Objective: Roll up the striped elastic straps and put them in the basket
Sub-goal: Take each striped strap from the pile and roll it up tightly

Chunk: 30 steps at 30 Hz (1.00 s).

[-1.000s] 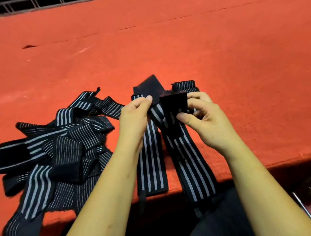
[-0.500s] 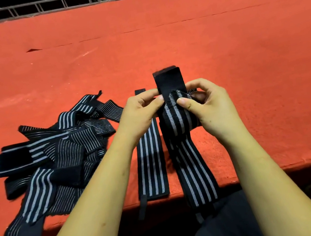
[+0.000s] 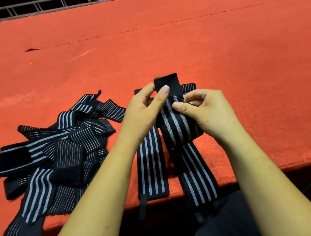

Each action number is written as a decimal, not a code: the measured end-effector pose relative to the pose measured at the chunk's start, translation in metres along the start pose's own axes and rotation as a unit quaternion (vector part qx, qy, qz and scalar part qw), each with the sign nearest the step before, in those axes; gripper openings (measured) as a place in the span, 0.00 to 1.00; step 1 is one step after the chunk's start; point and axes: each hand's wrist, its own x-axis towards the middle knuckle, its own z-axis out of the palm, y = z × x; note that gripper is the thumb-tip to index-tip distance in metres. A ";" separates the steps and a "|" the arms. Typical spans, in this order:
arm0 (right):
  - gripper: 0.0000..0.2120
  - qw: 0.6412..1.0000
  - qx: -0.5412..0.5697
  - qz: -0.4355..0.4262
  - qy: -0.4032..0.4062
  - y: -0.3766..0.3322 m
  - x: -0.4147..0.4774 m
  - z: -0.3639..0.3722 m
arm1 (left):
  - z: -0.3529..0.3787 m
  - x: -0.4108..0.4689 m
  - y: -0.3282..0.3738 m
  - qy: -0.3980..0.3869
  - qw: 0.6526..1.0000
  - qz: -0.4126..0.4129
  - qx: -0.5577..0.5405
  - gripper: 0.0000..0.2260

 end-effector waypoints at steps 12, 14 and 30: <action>0.12 0.993 -0.016 -0.061 -0.102 -0.001 -0.004 -0.001 | 0.011 -0.001 -0.005 0.055 0.998 0.034 0.004 0.16; 0.11 0.995 -0.003 -0.071 -0.068 -0.003 -0.002 0.000 | 0.014 -0.003 -0.004 0.046 0.999 0.006 -0.025 0.13; 0.20 0.989 0.078 -0.102 -0.069 -0.005 0.000 -0.015 | 0.025 -0.017 -0.008 0.033 0.903 -0.208 -0.374 0.11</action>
